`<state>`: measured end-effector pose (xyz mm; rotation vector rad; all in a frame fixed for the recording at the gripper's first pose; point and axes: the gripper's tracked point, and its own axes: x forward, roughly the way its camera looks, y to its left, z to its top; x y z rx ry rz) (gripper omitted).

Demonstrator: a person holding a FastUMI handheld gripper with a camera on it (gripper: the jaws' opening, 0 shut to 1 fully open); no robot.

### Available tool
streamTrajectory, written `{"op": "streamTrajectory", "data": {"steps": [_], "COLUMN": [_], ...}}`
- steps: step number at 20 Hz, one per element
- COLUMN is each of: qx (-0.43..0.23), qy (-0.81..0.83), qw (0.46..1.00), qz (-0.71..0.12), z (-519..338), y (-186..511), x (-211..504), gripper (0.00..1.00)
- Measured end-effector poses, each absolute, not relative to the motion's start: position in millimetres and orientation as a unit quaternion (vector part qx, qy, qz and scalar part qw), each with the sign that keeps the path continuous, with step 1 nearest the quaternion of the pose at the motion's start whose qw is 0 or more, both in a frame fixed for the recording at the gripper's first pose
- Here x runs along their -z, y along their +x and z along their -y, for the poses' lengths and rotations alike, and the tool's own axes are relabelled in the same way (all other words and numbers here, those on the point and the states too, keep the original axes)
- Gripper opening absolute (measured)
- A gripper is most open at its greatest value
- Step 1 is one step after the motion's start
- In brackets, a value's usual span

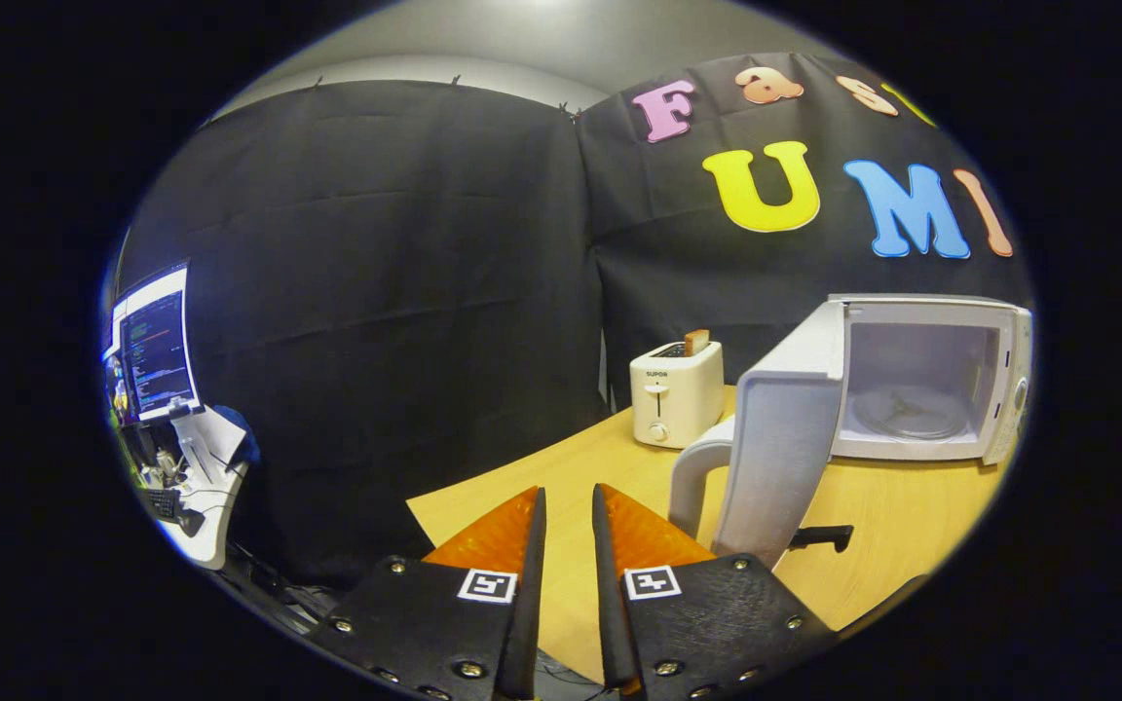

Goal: Open the microwave, put the food inside, and close the microwave door.

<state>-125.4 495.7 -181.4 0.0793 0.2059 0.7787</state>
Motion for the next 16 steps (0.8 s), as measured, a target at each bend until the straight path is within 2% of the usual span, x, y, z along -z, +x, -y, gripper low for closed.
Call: {"op": "streamTrajectory", "data": {"steps": [3, 6, 9, 16], "qx": [-0.384, -0.363, -0.326, -0.224], "qy": [0.041, 0.052, 0.059, 0.061], "qw": [0.920, 0.930, 0.943, 0.973], "qz": [-0.067, -0.038, -0.014, -0.001], "z": [-478, -445, -403, -295], "y": [-141, -144, -134, -102], "x": [149, 121, 100, 90], "gripper": [0.26, 0.26, 0.67, 0.67]}}
